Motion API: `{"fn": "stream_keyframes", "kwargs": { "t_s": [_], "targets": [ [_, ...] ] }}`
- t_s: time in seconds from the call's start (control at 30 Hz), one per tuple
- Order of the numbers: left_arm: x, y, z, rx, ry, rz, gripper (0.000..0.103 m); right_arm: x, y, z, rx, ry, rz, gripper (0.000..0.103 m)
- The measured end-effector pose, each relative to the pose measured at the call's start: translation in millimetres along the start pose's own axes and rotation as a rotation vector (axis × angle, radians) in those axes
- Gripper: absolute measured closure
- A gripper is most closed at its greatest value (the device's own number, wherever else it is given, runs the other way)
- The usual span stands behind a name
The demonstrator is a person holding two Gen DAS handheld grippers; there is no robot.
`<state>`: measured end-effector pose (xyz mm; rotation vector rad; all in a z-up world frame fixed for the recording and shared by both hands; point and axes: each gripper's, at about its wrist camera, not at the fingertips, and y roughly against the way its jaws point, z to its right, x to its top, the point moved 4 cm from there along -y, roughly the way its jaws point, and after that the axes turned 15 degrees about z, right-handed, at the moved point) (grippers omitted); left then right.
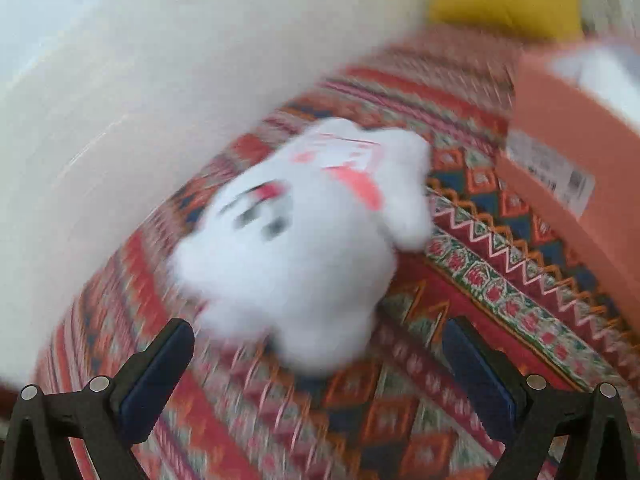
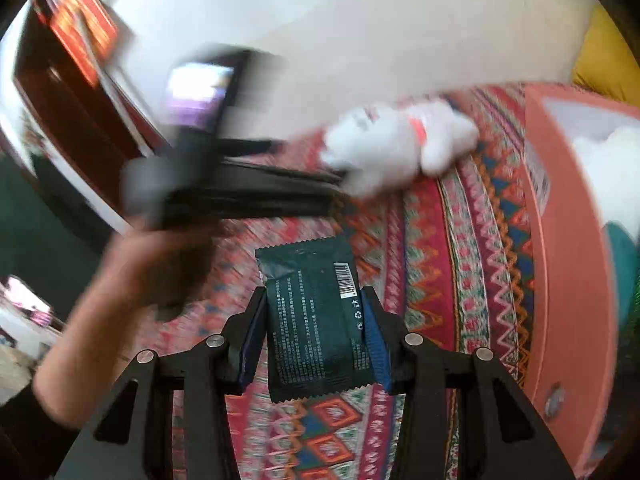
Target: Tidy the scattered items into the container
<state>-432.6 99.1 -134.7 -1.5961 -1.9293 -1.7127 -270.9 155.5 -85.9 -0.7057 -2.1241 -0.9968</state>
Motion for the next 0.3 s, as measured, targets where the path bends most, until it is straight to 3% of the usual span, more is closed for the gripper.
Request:
{"fn": "stream_keyframes", "kwargs": {
  "t_s": [0.07,0.13,0.2,0.3],
  "targets": [
    [14,-35,17,0.003,-0.116,-0.042,0.001,13,14,-3,0.039,-0.015,0.052,0.055],
    [24,-64,25,0.056,-0.216,-0.067,0.0,24,23,9,0.042,-0.042,0.087,0.055],
    [33,-98,24,0.141,-0.313,-0.086,0.0,28,19,19,0.048,-0.077,0.066,0.055],
    [24,-143,1,0.272,-0.348,-0.126,0.0,20,6,33,0.059,-0.129,0.017,0.055]
  ]
}}
